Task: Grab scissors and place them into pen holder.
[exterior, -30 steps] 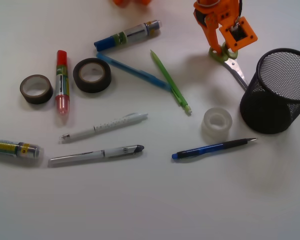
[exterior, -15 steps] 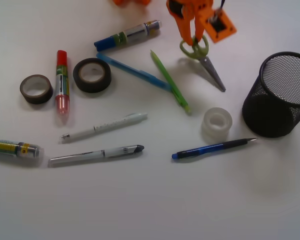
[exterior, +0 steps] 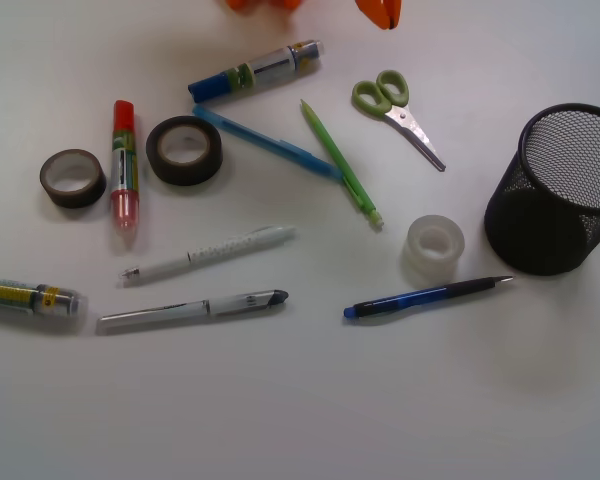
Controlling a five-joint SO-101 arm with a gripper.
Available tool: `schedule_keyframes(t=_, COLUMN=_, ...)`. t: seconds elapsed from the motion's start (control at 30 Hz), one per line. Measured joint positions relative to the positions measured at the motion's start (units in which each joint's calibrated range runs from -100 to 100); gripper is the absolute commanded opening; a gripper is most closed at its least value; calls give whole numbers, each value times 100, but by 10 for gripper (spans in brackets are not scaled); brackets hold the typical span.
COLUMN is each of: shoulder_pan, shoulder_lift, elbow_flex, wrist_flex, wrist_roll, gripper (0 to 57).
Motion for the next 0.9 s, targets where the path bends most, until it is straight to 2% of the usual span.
schedule_keyframes(t=0.07, shoulder_pan=-155, shoulder_lift=-35, elbow_flex=404, wrist_flex=0, wrist_roll=-288, gripper=245)
schedule_keyframes(t=0.1, shoulder_pan=-311, shoulder_lift=-26, elbow_flex=602, wrist_flex=0, wrist_roll=-400, gripper=263)
schedule_keyframes(t=0.23, shoulder_pan=-503, shoulder_lift=-9, elbow_flex=1132, wrist_flex=17, wrist_roll=-674, gripper=235)
schedule_keyframes(t=0.5, shoulder_pan=-540, shoulder_lift=235, elbow_flex=692, wrist_flex=1002, wrist_roll=-342, gripper=224)
schedule_keyframes(t=0.67, shoulder_pan=-681, shoulder_lift=1864, elbow_flex=-988, wrist_flex=1952, wrist_roll=-347, gripper=223)
schedule_keyframes(t=0.9, shoulder_pan=-1073, shoulder_lift=3937, elbow_flex=-2246, wrist_flex=1512, wrist_roll=-459, gripper=223)
